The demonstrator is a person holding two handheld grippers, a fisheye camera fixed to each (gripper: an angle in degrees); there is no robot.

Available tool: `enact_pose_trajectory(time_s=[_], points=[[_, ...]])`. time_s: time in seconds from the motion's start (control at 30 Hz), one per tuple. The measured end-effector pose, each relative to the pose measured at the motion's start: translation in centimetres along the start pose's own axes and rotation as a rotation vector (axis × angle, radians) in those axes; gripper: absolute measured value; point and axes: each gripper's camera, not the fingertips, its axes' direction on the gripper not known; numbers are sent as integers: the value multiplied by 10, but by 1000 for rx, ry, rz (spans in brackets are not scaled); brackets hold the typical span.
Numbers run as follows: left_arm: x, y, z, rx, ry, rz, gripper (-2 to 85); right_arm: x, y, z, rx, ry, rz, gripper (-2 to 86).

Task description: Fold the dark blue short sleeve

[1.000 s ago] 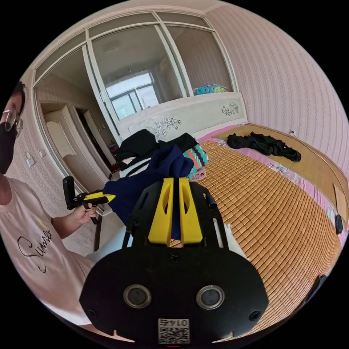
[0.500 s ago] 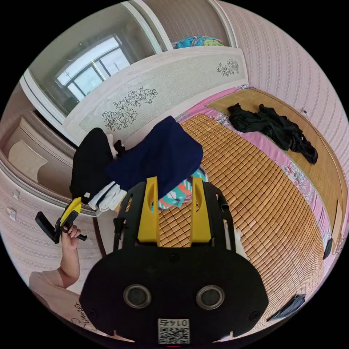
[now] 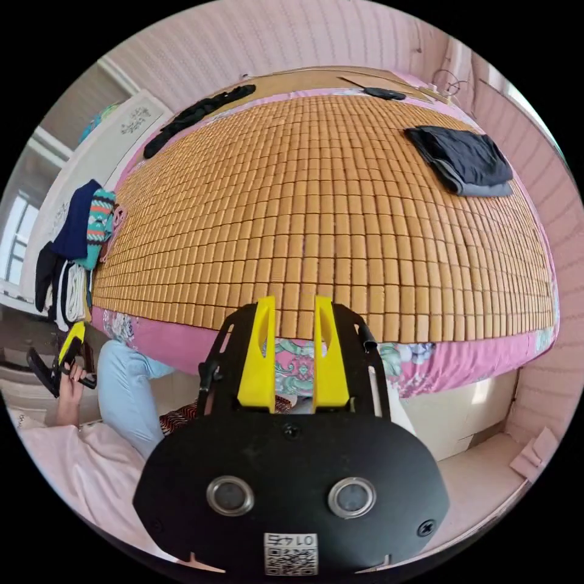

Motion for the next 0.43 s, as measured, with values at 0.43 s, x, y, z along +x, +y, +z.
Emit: enact_pose_trajectory(time_s=[0.43], points=[[170, -241, 216, -33, 220, 500, 55, 168, -38, -27, 265, 87, 178, 108]])
